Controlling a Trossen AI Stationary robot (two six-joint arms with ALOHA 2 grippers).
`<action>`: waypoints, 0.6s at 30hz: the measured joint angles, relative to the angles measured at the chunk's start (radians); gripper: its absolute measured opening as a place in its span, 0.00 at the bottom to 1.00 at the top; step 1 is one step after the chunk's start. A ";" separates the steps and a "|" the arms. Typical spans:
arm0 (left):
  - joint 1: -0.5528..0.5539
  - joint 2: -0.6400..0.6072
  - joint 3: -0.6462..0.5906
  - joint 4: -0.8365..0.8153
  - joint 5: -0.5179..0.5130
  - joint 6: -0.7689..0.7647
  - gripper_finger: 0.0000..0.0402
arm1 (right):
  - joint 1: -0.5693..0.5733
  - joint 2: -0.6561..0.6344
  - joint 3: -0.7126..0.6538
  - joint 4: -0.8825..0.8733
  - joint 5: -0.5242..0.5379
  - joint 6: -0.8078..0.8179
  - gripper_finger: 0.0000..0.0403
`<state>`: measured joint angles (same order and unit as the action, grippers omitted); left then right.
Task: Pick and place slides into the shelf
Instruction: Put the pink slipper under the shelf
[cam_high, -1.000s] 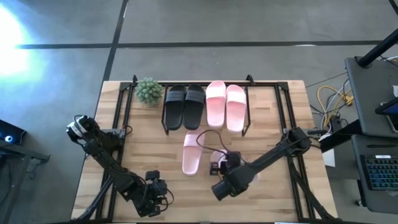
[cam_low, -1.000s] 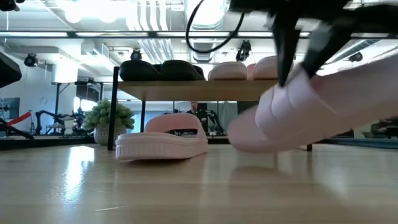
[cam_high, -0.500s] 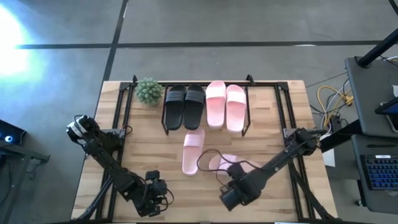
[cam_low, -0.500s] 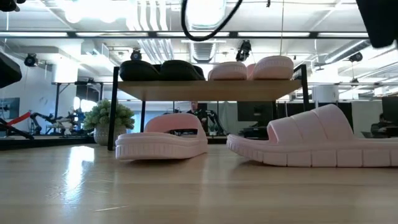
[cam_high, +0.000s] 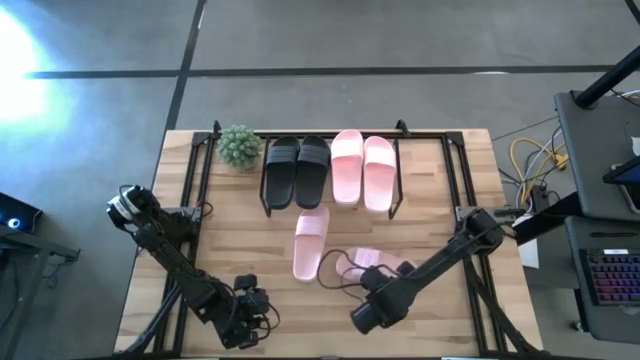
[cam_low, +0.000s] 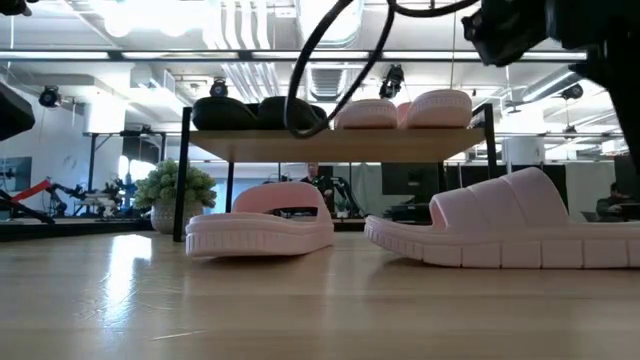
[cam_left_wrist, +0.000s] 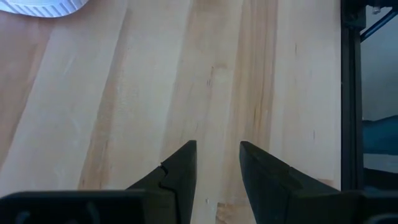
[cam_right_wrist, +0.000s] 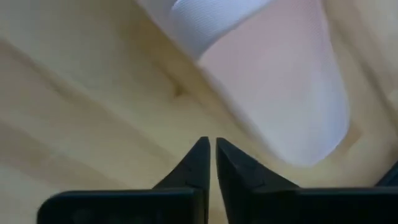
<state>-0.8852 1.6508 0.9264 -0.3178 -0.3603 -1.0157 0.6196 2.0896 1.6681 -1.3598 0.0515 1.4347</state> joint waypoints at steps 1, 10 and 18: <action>0.000 0.000 0.001 0.001 0.001 0.000 0.27 | -0.003 0.002 -0.007 -0.003 0.015 -0.014 0.04; 0.000 0.000 0.006 0.003 0.001 -0.033 0.27 | -0.047 0.008 -0.032 0.070 0.084 -0.099 0.03; 0.000 0.000 0.006 0.003 0.001 -0.055 0.27 | -0.149 0.008 -0.014 0.299 0.230 -0.243 0.03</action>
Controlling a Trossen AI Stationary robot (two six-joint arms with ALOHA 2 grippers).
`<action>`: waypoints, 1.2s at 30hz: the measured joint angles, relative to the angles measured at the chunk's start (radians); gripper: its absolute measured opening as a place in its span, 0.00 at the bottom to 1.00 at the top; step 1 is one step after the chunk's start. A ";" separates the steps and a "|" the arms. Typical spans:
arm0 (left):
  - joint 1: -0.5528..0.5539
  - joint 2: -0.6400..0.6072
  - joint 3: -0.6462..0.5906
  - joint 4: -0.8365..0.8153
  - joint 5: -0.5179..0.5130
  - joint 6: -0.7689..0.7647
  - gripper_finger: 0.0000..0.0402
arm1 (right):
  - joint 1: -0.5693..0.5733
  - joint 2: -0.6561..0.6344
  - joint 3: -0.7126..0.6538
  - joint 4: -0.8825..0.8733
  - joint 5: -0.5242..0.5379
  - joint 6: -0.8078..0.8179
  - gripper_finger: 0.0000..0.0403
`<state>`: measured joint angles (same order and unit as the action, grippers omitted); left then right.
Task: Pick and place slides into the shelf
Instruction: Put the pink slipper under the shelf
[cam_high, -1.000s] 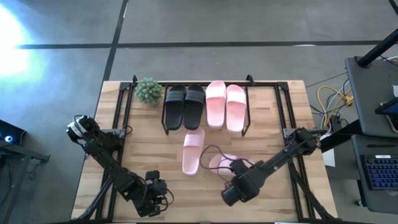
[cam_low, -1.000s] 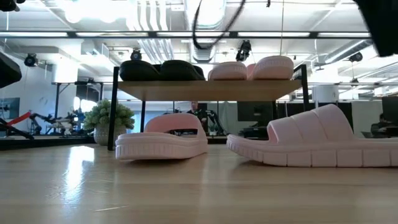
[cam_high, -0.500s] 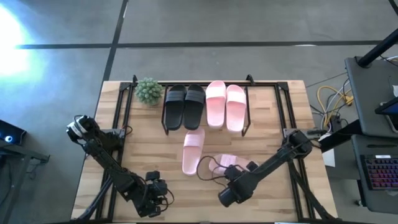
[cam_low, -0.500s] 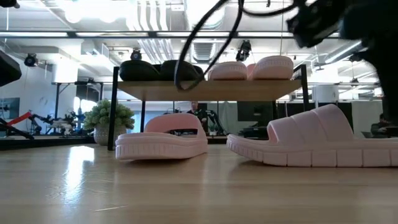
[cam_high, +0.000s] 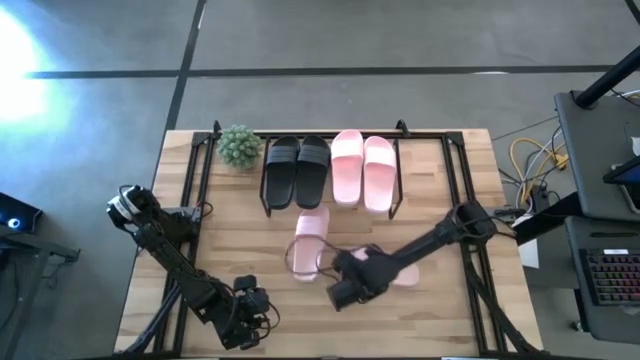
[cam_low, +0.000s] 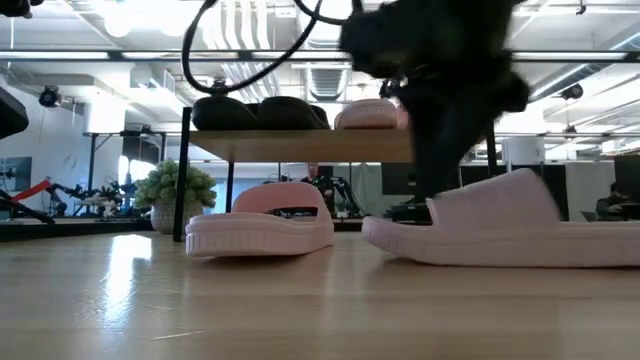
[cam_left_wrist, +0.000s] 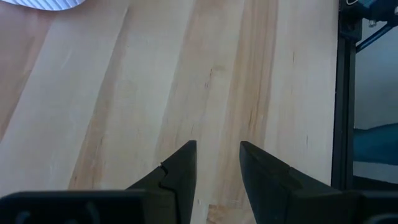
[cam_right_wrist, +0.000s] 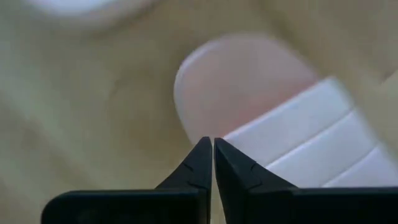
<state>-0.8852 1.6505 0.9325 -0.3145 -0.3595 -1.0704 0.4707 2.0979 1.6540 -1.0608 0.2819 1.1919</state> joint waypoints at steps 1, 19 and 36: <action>0.000 0.000 0.000 0.000 0.000 0.000 0.27 | -0.014 0.000 0.005 -0.008 0.034 0.000 0.03; 0.000 0.000 -0.001 -0.001 0.014 0.007 0.27 | 0.024 -0.074 0.147 -0.171 -0.207 -0.072 0.03; 0.000 0.000 -0.001 0.000 -0.002 0.008 0.27 | 0.029 -0.068 -0.031 -0.240 -0.366 0.033 0.03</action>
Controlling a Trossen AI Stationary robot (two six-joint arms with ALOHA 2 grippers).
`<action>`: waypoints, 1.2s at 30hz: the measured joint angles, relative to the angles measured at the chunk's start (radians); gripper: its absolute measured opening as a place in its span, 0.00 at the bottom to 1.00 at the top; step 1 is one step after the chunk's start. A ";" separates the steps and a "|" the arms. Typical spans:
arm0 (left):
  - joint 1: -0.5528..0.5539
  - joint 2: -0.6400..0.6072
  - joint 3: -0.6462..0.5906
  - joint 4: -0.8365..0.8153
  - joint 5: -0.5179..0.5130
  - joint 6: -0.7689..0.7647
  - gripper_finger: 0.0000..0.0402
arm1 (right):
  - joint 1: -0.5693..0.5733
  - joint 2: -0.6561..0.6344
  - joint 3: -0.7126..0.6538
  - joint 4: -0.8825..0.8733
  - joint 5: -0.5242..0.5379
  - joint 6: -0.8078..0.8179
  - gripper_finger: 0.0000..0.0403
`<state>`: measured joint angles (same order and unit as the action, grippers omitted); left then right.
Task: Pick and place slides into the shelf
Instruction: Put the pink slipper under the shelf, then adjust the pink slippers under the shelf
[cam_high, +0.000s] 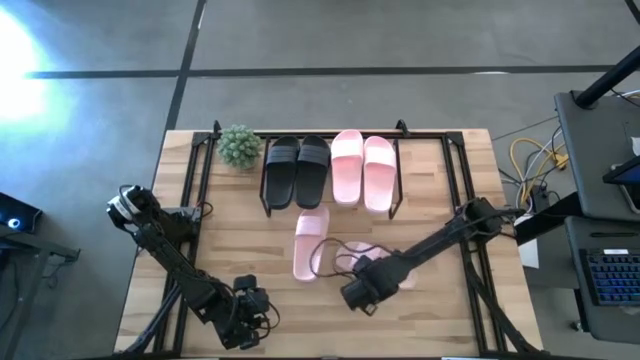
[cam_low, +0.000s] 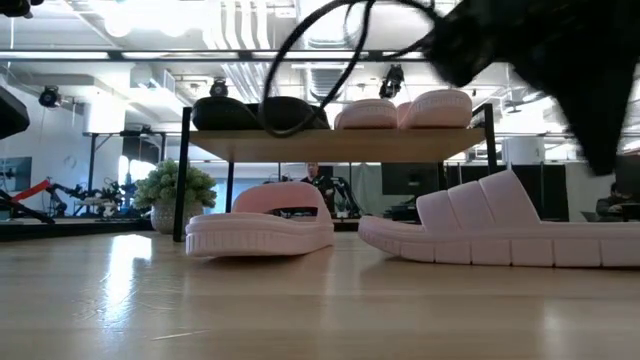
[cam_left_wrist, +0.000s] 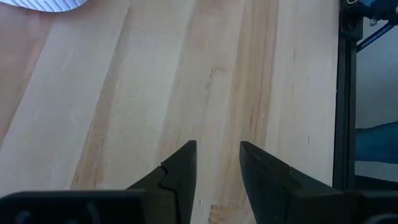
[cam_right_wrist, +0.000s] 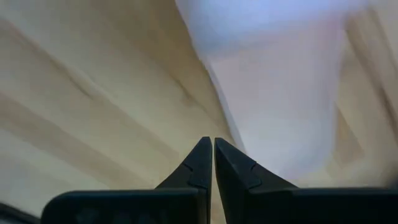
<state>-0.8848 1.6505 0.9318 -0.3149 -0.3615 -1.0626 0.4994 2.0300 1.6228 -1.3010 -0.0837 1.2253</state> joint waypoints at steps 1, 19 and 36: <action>0.000 0.000 0.000 0.000 -0.001 -0.002 0.27 | -0.011 0.000 -0.009 0.029 0.007 -0.012 0.03; 0.000 0.000 0.000 0.001 -0.003 -0.035 0.27 | -0.176 -0.008 0.058 0.120 0.361 -0.120 0.03; 0.079 0.000 -0.002 -0.013 0.014 -0.238 0.27 | -0.007 -0.102 -0.096 -0.180 0.016 0.290 0.03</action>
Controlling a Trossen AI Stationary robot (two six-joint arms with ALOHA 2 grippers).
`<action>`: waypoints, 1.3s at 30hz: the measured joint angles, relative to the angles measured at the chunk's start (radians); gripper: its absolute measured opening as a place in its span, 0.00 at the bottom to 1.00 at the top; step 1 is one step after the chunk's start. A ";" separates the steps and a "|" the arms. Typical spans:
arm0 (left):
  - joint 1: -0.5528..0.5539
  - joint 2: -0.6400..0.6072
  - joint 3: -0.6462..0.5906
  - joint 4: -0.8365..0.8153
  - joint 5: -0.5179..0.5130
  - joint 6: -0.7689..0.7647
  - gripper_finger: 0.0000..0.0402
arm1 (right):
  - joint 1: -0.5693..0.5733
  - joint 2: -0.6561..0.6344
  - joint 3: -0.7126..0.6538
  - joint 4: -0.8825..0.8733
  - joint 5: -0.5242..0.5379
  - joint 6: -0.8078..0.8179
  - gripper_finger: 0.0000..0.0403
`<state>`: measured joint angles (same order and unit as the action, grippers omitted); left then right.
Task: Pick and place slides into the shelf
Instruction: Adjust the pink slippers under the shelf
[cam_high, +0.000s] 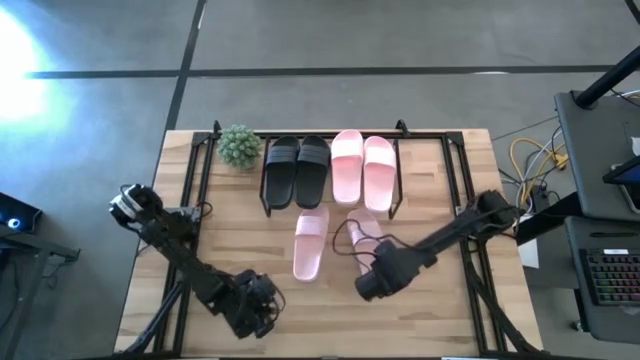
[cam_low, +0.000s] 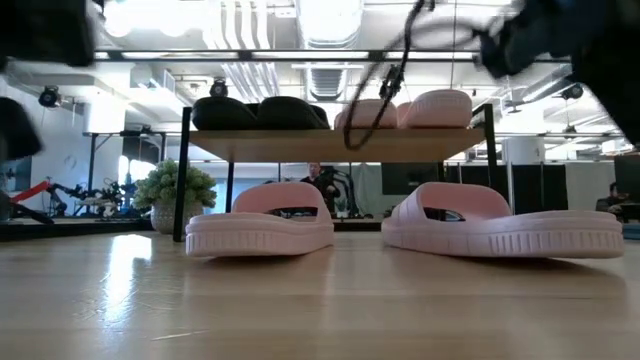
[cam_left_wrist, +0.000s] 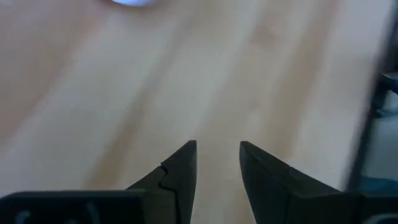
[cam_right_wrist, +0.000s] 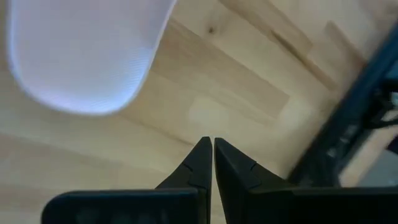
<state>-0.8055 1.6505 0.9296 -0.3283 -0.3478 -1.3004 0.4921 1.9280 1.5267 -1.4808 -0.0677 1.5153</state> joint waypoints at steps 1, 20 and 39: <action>0.020 0.000 -0.003 -0.013 0.008 0.013 0.27 | -0.007 -0.005 -0.034 0.029 -0.003 0.003 0.03; 0.277 -0.161 -0.192 -0.052 0.068 0.271 0.27 | -0.138 -0.085 -0.438 0.576 0.063 -0.030 0.03; 0.303 -0.163 -0.187 0.017 0.071 0.286 0.27 | -0.211 -0.093 -0.262 0.634 0.342 -0.293 0.03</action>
<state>-0.5022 1.4876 0.7427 -0.3110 -0.2771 -1.0143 0.2816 1.8352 1.2649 -0.8468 0.2739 1.2226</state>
